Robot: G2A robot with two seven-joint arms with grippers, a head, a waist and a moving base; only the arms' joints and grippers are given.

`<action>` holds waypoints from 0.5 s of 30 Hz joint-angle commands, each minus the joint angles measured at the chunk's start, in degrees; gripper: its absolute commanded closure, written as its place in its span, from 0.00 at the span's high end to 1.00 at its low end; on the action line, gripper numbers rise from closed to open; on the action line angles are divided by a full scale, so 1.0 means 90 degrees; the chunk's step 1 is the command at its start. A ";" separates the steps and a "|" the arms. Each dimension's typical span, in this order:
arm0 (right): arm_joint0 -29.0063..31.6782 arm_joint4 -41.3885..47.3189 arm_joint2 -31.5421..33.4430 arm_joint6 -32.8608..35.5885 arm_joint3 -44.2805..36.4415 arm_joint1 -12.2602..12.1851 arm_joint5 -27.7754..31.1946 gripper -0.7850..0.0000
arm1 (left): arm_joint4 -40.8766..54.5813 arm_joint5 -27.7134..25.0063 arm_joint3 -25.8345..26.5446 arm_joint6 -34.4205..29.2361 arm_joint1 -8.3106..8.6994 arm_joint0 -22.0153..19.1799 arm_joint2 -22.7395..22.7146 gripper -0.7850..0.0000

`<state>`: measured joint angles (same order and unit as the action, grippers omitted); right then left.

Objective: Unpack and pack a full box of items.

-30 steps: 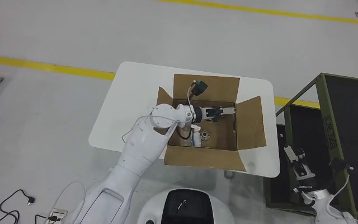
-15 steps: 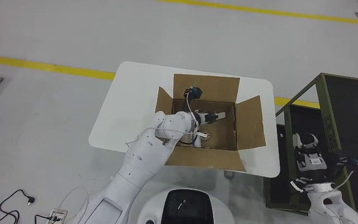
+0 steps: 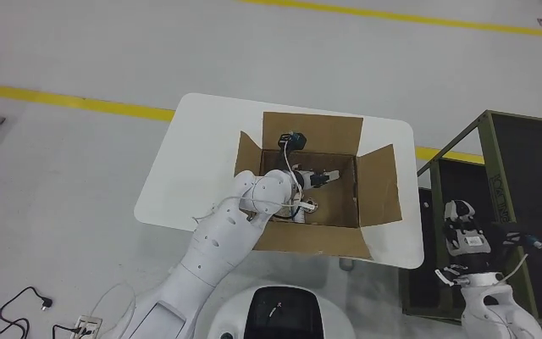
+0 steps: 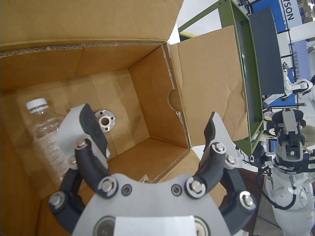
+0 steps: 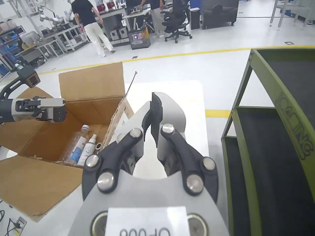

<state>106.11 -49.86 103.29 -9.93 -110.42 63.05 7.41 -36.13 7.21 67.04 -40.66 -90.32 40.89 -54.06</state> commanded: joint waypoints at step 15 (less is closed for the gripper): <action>-0.0730 -0.1636 -0.0550 0.0345 0.0123 0.0094 -0.1137 0.00 | -0.0638 0.1348 -0.0459 -0.0585 -0.0075 -0.0471 0.0245 1.00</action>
<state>99.57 -63.66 98.47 -7.27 -109.18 63.86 -2.23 -41.07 17.86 63.57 -45.16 -90.89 37.18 -52.29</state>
